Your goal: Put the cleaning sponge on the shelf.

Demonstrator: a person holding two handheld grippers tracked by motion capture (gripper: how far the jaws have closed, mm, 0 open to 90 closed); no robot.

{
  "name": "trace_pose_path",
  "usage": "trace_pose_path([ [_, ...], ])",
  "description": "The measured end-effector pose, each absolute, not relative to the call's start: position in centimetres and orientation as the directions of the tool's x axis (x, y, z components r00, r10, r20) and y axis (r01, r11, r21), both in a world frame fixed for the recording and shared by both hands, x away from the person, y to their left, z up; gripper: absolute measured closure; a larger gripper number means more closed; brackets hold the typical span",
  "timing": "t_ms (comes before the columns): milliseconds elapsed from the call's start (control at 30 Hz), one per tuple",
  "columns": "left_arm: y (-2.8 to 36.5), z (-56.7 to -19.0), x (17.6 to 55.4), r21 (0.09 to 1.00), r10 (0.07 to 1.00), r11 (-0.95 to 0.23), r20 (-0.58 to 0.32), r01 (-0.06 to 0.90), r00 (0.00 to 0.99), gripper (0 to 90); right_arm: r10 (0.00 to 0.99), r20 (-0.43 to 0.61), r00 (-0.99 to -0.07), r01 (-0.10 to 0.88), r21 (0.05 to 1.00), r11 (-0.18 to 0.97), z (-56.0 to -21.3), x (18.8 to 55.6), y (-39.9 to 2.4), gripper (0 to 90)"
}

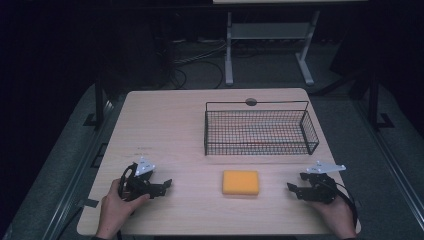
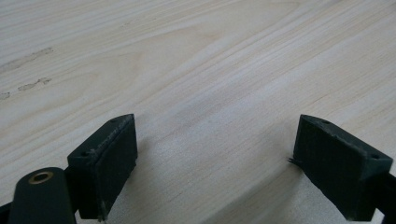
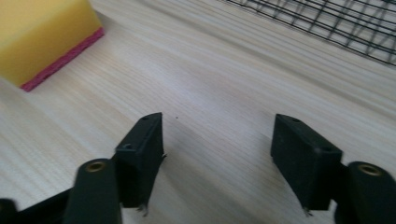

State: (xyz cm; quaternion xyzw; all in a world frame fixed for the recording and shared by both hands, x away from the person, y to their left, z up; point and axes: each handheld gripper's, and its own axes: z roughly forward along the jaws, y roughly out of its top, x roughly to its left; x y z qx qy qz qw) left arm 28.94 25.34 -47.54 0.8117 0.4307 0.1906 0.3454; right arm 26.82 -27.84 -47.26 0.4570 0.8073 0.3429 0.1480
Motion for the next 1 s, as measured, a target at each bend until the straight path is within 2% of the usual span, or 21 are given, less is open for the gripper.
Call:
trace_pose_path([
  [100,25.3,-47.5,28.9,0.725,0.831,-0.390,0.012,0.567,0.556,12.7,0.828,0.080,-0.554,0.629,0.691,0.355,-47.1,26.9,-27.6,41.6],
  [300,25.3,-47.5,28.9,0.725,0.833,-0.389,0.012,0.568,0.554,12.7,0.780,0.101,-0.617,0.602,0.699,0.385,-46.4,27.2,-27.0,61.3],
  [333,25.3,-47.5,28.9,0.725,0.833,-0.389,0.012,0.568,0.554,12.7,0.780,0.101,-0.617,0.602,0.699,0.385,-46.4,27.2,-27.0,61.3],
  [367,25.3,-47.5,28.9,0.725,0.833,-0.389,0.012,0.568,0.553,12.7,0.766,0.113,-0.633,0.599,0.698,0.392,-46.3,27.3,-26.7,66.7],
  [633,25.3,-47.5,28.9,0.725,0.834,-0.387,0.012,0.569,0.552,12.7,0.712,0.113,-0.693,0.563,0.701,0.437,-45.9,27.6,-26.0,89.6],
  [1000,25.3,-47.6,28.9,0.726,0.834,-0.386,0.012,0.569,0.551,12.8,0.667,0.149,-0.730,0.554,0.699,0.451,-45.3,28.5,-25.1,89.9],
])
